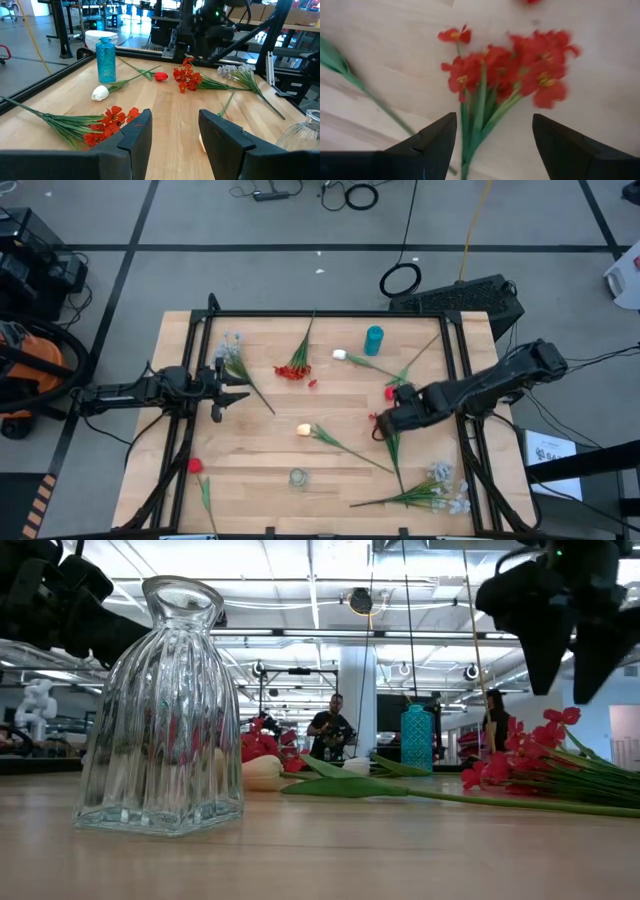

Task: Sort flowers into vase by color
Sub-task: Put the bottom orange flowers into the transparent vase

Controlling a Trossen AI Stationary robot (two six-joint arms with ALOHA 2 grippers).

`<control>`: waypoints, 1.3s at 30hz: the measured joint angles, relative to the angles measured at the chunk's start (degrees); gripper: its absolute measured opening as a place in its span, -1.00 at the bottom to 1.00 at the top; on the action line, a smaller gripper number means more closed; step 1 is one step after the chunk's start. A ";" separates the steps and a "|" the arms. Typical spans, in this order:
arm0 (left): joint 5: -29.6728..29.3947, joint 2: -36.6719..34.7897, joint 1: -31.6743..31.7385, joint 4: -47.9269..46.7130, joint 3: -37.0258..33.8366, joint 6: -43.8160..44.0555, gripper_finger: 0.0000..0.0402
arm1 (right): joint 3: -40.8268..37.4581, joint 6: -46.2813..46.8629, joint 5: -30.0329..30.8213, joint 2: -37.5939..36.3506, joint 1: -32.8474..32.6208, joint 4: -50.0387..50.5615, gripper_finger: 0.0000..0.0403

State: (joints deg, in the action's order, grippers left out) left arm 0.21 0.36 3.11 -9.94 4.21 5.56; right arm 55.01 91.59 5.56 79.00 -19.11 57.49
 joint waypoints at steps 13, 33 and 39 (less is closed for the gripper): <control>0.00 0.00 0.00 -0.01 -0.02 0.00 -0.16 | -4.07 3.89 -3.10 9.68 -5.78 -10.53 0.26; 0.00 -0.01 0.02 0.01 0.00 0.00 -0.16 | -3.77 -2.54 -0.80 19.89 -6.05 -14.04 0.22; 0.00 0.00 0.01 0.01 -0.01 -0.01 -0.16 | -3.81 -7.45 0.52 19.96 -5.49 -14.81 -0.02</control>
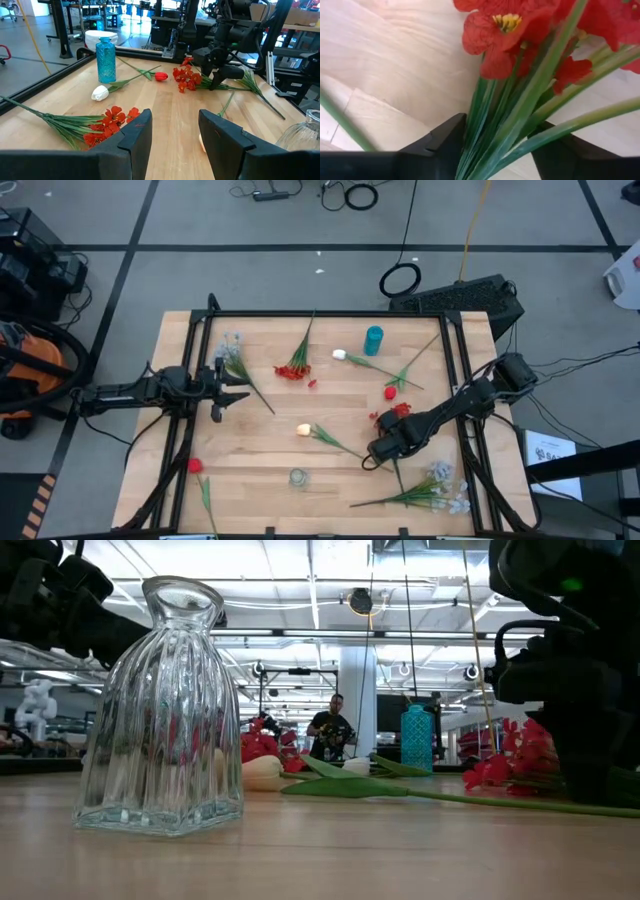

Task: Sort flowers into vase by color
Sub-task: Put the bottom orange flowers into the transparent vase

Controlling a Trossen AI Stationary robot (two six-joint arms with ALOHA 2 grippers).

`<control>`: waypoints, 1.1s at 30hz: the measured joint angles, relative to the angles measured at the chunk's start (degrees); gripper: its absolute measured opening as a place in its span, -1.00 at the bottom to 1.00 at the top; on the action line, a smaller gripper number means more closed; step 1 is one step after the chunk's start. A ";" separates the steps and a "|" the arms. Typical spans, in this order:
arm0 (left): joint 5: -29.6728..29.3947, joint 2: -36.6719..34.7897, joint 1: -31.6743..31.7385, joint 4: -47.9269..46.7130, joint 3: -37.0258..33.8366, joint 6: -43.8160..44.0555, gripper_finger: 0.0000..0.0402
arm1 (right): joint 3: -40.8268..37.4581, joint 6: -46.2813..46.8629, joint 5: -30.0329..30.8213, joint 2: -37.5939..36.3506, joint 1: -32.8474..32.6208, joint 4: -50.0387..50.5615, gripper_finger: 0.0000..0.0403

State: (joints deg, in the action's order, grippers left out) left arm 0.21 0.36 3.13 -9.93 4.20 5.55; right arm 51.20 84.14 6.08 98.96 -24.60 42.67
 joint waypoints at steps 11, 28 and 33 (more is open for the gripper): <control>0.00 0.00 0.01 0.00 0.01 0.01 -0.16 | -0.04 -6.40 1.05 0.09 0.17 -1.01 -0.49; 0.00 0.00 -0.01 0.00 0.00 0.01 -0.16 | -0.35 -6.32 4.50 0.15 0.14 -4.49 -0.87; 0.00 0.00 0.01 0.00 0.00 0.01 -0.16 | -0.35 -5.58 5.84 -0.41 -0.04 -5.04 -0.96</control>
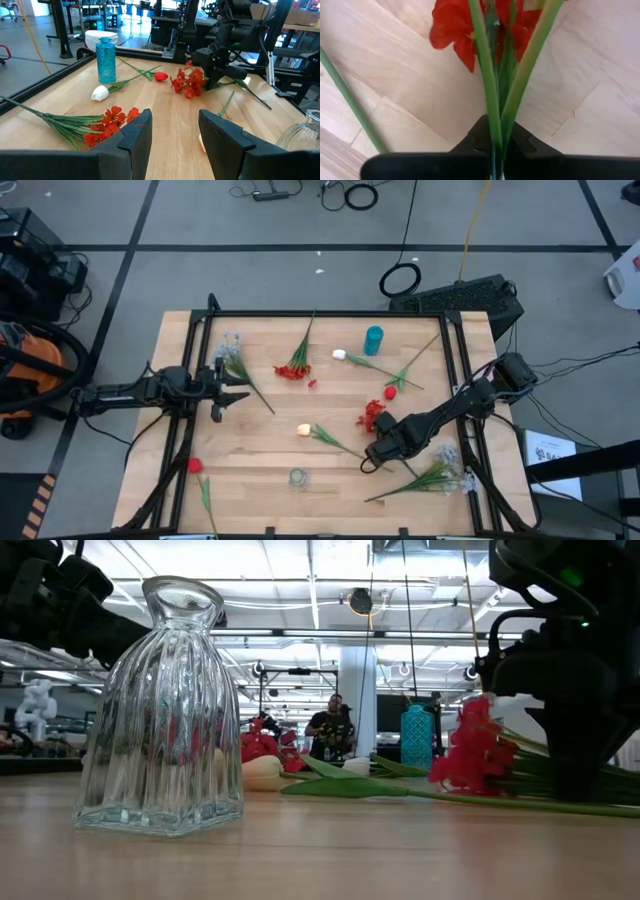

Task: Sort flowers into vase by color
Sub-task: Put the bottom orange flowers into the transparent vase

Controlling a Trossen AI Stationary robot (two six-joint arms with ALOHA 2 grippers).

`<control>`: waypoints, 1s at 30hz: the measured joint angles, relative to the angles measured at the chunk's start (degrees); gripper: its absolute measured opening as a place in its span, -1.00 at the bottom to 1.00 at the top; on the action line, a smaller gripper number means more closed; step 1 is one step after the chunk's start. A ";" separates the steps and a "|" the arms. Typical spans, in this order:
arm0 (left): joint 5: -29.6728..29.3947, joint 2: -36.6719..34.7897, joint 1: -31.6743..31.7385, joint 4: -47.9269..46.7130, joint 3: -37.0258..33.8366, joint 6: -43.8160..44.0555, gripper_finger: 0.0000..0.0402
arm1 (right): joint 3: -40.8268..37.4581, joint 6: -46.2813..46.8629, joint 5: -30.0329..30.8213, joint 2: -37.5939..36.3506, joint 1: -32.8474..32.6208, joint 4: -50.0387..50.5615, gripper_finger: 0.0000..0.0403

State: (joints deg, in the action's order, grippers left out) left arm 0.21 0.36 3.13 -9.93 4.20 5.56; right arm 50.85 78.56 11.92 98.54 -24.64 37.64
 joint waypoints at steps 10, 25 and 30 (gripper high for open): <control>0.00 -0.01 0.00 0.02 0.00 0.00 -0.16 | -0.15 1.48 13.90 -5.04 0.01 -0.58 -0.98; 0.00 -0.01 -0.01 0.15 0.00 -0.01 -0.16 | -0.02 -22.63 35.09 -21.51 0.24 -21.82 -0.99; 0.00 0.00 -0.02 0.15 -0.01 0.00 -0.16 | 0.02 -42.23 34.47 -22.71 0.22 -42.36 -0.98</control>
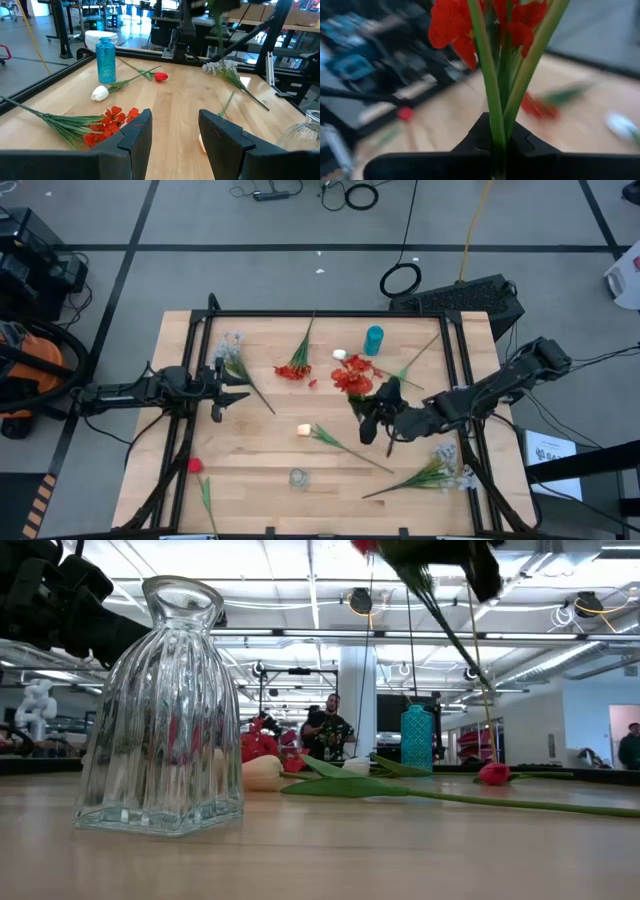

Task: Sort flowers into vase by color
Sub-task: Put the bottom orange flowers into the transparent vase

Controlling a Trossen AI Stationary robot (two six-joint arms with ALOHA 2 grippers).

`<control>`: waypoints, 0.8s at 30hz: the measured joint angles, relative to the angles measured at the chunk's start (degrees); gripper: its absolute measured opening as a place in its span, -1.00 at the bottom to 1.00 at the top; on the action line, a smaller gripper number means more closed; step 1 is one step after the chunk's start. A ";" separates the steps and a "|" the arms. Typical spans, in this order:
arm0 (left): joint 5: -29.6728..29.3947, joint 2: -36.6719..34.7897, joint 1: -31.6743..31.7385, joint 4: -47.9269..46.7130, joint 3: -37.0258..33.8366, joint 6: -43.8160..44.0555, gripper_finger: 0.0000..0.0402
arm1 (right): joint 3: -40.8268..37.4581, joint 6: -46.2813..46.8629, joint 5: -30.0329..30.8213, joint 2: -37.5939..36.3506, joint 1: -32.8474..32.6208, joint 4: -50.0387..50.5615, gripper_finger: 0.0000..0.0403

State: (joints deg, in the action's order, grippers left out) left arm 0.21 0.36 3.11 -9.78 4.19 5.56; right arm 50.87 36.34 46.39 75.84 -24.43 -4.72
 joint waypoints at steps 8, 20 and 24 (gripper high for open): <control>0.00 -0.01 0.00 0.07 0.00 0.00 -0.16 | 0.09 -14.66 -11.64 2.14 0.00 -23.10 -0.97; 0.00 0.00 0.00 0.24 0.01 0.00 -0.16 | 4.96 -16.38 -19.53 14.95 -0.68 -40.09 -0.98; 0.00 0.00 0.00 0.10 0.01 0.00 -0.16 | 13.25 -19.60 -19.81 20.02 -1.52 -35.54 -0.98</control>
State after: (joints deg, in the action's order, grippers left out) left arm 0.21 0.36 3.11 -9.68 4.20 5.56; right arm 64.13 16.73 26.59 95.86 -25.95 -40.26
